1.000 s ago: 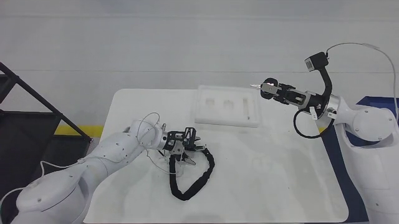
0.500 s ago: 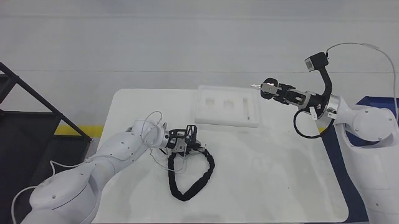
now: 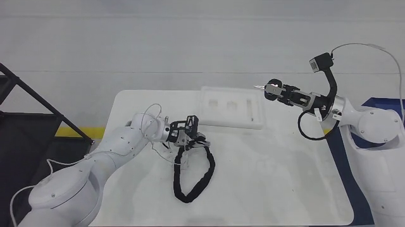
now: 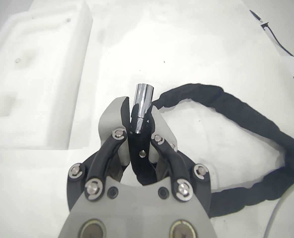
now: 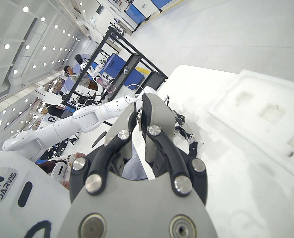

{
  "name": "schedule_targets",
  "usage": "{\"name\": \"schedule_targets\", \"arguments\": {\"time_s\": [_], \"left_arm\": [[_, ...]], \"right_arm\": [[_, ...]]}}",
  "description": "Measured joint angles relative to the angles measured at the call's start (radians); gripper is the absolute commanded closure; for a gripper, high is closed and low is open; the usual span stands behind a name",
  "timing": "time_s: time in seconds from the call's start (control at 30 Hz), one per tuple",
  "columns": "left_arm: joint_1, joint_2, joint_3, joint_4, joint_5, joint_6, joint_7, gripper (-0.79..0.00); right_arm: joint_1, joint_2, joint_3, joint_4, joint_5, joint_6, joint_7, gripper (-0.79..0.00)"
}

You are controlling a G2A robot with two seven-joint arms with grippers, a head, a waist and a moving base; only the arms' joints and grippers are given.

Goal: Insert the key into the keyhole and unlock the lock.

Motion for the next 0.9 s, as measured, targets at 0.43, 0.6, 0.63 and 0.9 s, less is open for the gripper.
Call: {"name": "schedule_targets", "arguments": {"time_s": [0.43, 0.6, 0.63, 0.9], "left_arm": [[-0.005, 0.112, -0.077, -0.231, -0.054, -0.015, 0.102, 0.000], [0.004, 0.160, -0.118, -0.353, -0.129, -0.011, 0.107, 0.000], [0.005, 0.172, -0.126, -0.383, -0.138, -0.010, 0.107, 0.000], [0.023, 0.236, -0.167, -0.527, -0.147, 0.031, 0.149, 0.000]], "right_arm": [[0.004, 0.007, -0.086, -0.022, 0.005, 0.149, 0.192, 0.000], [0.007, 0.010, -0.118, -0.058, -0.019, 0.219, 0.212, 0.000], [0.007, 0.010, -0.128, -0.065, -0.028, 0.236, 0.209, 0.000], [0.002, 0.008, -0.170, -0.071, -0.067, 0.343, 0.139, 0.000]]}}
